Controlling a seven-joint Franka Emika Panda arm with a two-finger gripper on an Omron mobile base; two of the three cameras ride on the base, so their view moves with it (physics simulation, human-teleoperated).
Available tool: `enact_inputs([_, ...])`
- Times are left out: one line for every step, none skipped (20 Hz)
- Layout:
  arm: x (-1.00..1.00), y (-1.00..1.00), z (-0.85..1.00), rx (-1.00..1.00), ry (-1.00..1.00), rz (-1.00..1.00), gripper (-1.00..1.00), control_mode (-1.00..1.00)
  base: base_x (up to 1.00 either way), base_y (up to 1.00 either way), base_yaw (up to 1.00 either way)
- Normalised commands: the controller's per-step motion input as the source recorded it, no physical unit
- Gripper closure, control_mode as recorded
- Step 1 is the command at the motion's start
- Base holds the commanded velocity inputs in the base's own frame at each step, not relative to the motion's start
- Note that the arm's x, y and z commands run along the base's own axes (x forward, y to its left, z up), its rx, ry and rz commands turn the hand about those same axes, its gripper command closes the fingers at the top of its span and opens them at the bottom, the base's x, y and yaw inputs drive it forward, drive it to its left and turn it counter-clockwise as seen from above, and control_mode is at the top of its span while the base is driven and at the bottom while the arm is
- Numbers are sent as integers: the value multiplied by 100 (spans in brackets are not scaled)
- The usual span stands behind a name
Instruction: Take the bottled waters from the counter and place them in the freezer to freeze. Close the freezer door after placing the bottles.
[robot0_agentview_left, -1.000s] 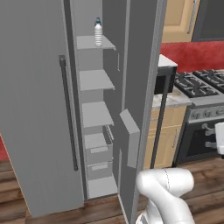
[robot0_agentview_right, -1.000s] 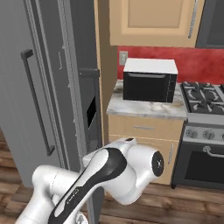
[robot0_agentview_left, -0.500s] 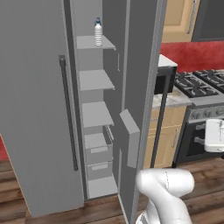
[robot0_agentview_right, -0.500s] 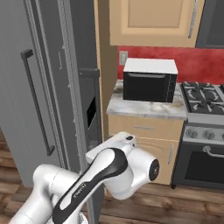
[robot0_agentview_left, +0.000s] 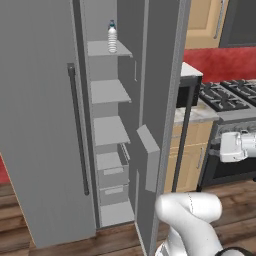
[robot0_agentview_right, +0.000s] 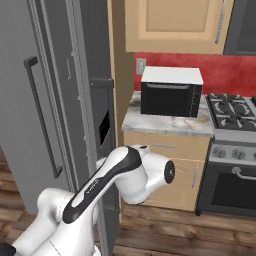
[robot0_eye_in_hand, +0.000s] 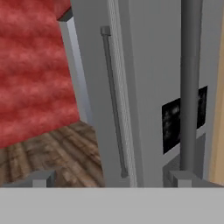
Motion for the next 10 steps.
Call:
enact_inputs([9, 0, 0, 0, 11, 7, -100, -100, 0, 0, 0])
enact_inputs([6, 0, 0, 0, 9, 11, -100, -100, 0, 0, 0])
enact_inputs([4, 0, 0, 0, 5, 12, -100, -100, 0, 0, 0])
enact_inputs([4, 0, 0, 0, 1, 13, -100, -100, 0, 0, 0])
enact_inputs([3, 0, 0, 0, 0, 14, -100, -100, 0, 0, 0])
enact_inputs([5, 0, 0, 0, 0, 14, -100, -100, 0, 0, 0])
enact_inputs([6, 0, 0, 0, 0, 15, -100, -100, 0, 0, 0])
enact_inputs([6, 0, 0, 0, 0, 15, -100, -100, 0, 0, 0])
enact_inputs([8, 0, 0, 0, 0, 15, -100, -100, 0, 0, 0])
enact_inputs([10, 0, 0, 0, 0, 15, -100, -100, 0, 0, 0])
